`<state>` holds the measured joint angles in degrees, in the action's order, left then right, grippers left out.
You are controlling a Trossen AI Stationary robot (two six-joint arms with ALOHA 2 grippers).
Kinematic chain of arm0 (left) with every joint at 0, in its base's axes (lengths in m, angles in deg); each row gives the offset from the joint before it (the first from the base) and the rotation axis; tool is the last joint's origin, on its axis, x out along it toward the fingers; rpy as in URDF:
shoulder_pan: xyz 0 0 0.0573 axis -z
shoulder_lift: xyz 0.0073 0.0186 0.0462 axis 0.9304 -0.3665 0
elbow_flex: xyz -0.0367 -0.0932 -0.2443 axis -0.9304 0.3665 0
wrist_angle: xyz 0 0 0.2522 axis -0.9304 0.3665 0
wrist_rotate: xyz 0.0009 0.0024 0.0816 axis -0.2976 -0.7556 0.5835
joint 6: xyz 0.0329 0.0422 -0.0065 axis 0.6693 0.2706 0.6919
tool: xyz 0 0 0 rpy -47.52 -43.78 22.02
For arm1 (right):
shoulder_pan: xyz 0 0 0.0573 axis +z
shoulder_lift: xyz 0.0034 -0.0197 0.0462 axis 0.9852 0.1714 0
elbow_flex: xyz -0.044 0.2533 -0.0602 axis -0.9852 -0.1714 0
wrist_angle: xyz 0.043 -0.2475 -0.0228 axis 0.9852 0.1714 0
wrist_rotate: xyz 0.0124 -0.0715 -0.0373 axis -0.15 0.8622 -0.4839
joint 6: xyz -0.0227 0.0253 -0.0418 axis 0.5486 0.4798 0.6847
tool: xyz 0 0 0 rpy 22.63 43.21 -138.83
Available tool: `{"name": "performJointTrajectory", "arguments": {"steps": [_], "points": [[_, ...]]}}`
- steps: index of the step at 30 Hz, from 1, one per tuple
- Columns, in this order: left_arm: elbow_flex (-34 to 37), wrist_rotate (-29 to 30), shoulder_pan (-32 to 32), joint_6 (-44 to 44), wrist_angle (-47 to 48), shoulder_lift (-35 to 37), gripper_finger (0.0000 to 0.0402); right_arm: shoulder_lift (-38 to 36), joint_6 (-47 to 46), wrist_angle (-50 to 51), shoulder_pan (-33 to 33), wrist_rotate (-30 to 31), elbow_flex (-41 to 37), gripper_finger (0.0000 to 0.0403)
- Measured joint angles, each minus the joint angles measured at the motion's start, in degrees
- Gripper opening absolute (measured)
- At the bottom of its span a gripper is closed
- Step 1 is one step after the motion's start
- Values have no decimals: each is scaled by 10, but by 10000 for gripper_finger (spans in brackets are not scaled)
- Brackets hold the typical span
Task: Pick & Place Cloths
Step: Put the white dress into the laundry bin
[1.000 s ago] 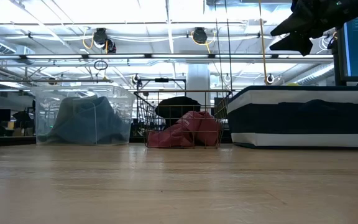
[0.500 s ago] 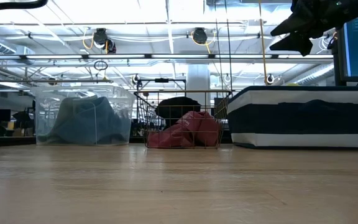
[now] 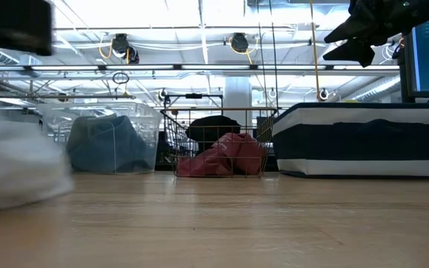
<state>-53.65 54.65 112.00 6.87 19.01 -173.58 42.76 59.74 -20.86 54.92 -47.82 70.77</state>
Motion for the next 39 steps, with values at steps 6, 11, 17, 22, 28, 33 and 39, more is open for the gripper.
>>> {"name": "performJointTrajectory", "arguments": {"steps": [6, 11, 17, 22, 28, 33, 39], "points": [[3, 48, -36, 118, -70, 43, 9, 0, 0, 0, 0, 0, 0, 254], [2, 96, -67, 220, -107, 100, 9, 0, 0, 0, 13, -1, 0, 254], [1, 132, -101, 368, -181, 168, 8, 3, -1, -20, 42, -46, 0, 254], [0, 132, -128, 496, -269, 212, 8, 16, 0, -102, 76, -96, 0, 254], [0, 125, -152, 607, -343, 242, 8, 57, 19, -231, 134, -132, 0, 254], [0, 109, -169, 685, -405, 253, 8, 121, 48, -343, 193, -165, 0, 254], [-1, 84, -199, 751, -475, 254, 8, 204, 163, -453, 252, -164, -1, 254]]}}
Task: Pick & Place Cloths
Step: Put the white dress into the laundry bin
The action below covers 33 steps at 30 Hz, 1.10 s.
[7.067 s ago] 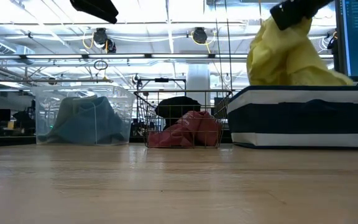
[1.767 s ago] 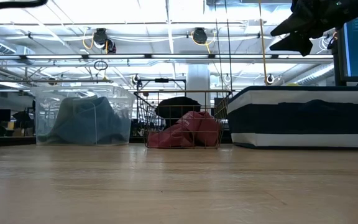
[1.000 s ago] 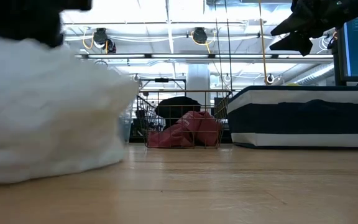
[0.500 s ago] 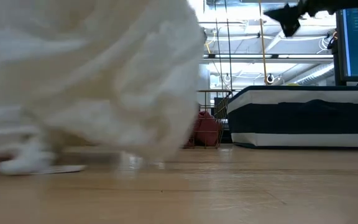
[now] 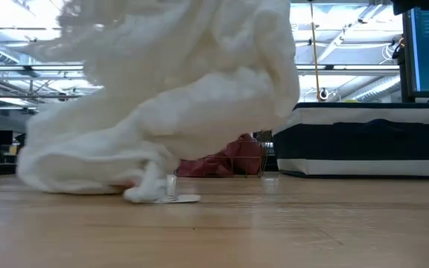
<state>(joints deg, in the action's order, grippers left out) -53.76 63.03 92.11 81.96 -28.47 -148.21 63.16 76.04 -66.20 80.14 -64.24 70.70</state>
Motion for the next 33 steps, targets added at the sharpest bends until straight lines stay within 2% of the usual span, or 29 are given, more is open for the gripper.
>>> {"name": "performJointTrajectory", "arguments": {"steps": [4, 10, 17, 27, 33], "points": [[0, 0, -22, 10, -14, 0, 8, 37, 80, -14, 24, 9, 0, 254], [0, -2, -42, 15, -23, 0, 8, 82, 138, -14, 56, 120, 0, 254], [0, -22, -63, 15, -23, 0, 8, 127, 153, -52, 86, 182, 0, 268], [0, -49, -76, 21, -46, 0, 8, 188, 153, -162, 95, 184, 1, 313], [-1, -82, -76, 32, -90, -8, 8, 237, 155, -179, 95, 184, 34, 329]]}}
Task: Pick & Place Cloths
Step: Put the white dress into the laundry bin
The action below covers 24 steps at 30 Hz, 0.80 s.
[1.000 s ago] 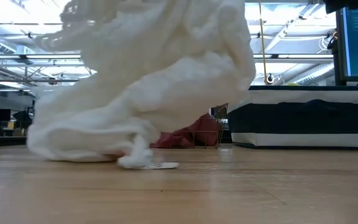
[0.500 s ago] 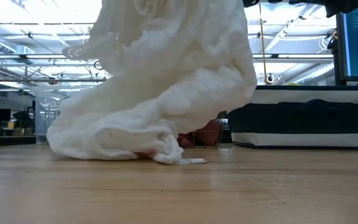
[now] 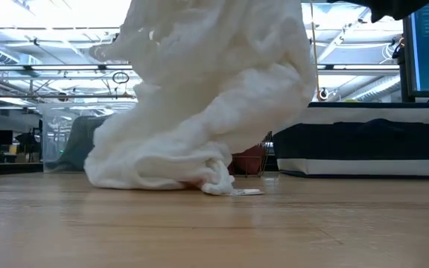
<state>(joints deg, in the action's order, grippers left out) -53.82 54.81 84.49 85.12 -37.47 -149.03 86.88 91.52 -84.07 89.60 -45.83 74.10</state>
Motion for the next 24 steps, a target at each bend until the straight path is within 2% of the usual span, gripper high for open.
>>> {"name": "performJointTrajectory", "arguments": {"steps": [9, 17, 21, 24], "points": [[0, -42, 1, 10, -49, -19, 8, 83, 21, 1, 0, 0, 72, 325], [0, -67, 1, 10, -45, -19, 8, 110, 43, -2, 1, 7, 98, 313], [0, -79, 3, 10, -48, -19, 8, 110, 41, -7, 4, 15, 100, 288], [0, -88, 3, 9, -49, -20, 8, 110, 41, -13, 4, 14, 100, 245]]}}
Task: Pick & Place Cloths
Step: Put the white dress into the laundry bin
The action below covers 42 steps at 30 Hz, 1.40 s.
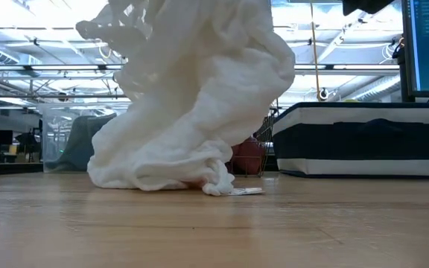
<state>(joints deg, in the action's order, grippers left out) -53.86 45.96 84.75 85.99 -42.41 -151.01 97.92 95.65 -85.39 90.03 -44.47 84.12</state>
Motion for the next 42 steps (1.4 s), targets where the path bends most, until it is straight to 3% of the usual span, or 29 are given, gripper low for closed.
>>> {"name": "performJointTrajectory", "arguments": {"steps": [5, 7, 9, 25, 35, 42], "points": [[0, -18, 0, -2, 1, -1, 8, 0, 1, -2, 0, -1, 0, 119], [0, -36, 0, -4, 0, -1, 8, 0, 6, -2, -1, -23, 0, 56], [0, -47, 0, -4, 0, -1, 9, 0, 14, -3, -1, -44, 0, 21], [-1, -43, 3, -11, 34, 32, 106, -50, -9, 6, 4, -42, 0, 17], [1, -37, 17, -11, 122, 108, 124, -110, 6, 19, 5, -41, 2, 17], [1, -38, 24, -42, 209, 154, 124, -164, 76, 29, 15, 32, 2, 17]]}}
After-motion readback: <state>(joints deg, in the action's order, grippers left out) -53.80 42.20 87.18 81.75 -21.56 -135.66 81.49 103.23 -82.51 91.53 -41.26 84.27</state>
